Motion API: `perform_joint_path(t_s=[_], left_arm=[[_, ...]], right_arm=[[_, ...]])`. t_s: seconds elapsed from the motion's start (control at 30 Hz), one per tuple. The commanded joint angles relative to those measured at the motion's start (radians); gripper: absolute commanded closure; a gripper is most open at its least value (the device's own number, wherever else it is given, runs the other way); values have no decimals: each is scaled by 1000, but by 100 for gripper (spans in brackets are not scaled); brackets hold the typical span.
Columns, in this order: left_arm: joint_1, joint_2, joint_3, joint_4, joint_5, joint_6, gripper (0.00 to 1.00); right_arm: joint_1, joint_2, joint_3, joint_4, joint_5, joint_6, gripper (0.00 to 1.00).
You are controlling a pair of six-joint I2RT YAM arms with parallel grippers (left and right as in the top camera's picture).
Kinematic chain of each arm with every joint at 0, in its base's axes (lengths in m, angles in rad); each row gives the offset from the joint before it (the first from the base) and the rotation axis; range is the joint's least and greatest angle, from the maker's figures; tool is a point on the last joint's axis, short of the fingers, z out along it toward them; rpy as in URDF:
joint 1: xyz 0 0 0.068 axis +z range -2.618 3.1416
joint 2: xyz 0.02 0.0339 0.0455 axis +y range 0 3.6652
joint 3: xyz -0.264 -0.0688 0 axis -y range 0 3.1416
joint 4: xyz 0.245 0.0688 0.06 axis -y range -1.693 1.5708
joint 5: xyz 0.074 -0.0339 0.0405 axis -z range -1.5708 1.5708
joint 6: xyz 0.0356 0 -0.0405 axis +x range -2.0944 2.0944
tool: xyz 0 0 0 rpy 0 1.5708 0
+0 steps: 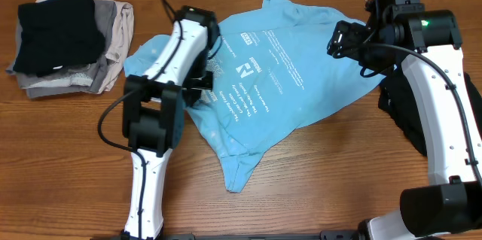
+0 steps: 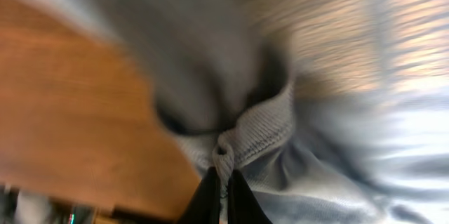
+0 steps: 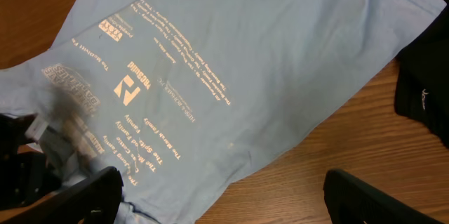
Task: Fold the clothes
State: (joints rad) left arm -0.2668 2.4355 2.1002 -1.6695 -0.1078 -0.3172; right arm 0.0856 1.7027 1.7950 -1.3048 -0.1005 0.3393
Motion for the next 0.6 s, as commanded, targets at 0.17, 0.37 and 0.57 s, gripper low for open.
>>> perform_joint_path(t_s=[0.17,0.37,0.57], left_arm=[[78,-72,-41,-22,10,6,96],[108,-166,-314,-21,-130,-96,96],[206,-237,-539,34,-238,-197,96]], right_arm=[[3,-15,11,26,-6,-11,5],[3,9,11,29,-5,-11,5],[3,17,11,39,-5,-11,5]])
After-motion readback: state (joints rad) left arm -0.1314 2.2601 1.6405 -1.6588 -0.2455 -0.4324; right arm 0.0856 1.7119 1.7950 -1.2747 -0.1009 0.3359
